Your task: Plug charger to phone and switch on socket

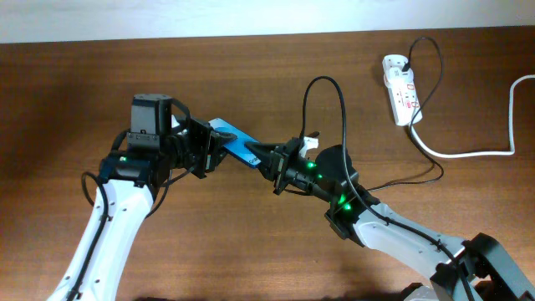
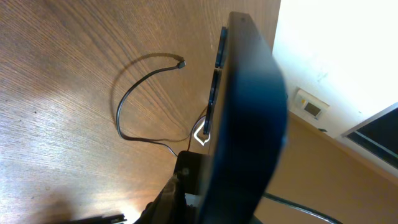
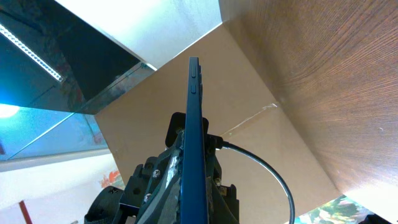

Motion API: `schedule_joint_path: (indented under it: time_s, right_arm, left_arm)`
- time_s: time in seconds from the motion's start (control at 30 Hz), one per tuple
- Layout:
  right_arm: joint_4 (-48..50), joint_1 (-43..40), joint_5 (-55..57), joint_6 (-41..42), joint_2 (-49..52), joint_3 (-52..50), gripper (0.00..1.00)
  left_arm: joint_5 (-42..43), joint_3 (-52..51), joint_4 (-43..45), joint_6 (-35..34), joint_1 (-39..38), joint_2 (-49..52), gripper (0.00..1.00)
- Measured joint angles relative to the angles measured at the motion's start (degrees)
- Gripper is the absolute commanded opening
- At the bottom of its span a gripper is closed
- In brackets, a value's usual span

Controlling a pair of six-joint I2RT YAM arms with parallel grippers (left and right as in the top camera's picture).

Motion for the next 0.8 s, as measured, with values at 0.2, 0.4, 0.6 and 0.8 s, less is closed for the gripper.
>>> schedule_joint_path:
  time_s: [0.2,0.4,0.6,0.8]
  right_arm:
    - [-0.1,0.0,0.0,0.0,0.0,0.0,0.05]
    - [-1.9,0.0,-0.2,0.0,-0.4,0.1,0.11]
    - [-2.4,0.0,-0.7,-0.1,-0.4,0.2,0.29]
    - [-5.5,0.1,-1.8,-0.2,-0.4,0.2,0.46]
  left_arm:
    - [0.0,0.0,0.0,0.4,0.0,0.0,0.00]
    - [-0.2,-0.1,-0.4,0.2,-0.1,0.0,0.00]
    - [-1.7,-0.1,-0.7,1.7,-0.4,0.0,0.00]
    - [-7.6,-0.1,-0.6,5.8,0.0,0.2,0.00]
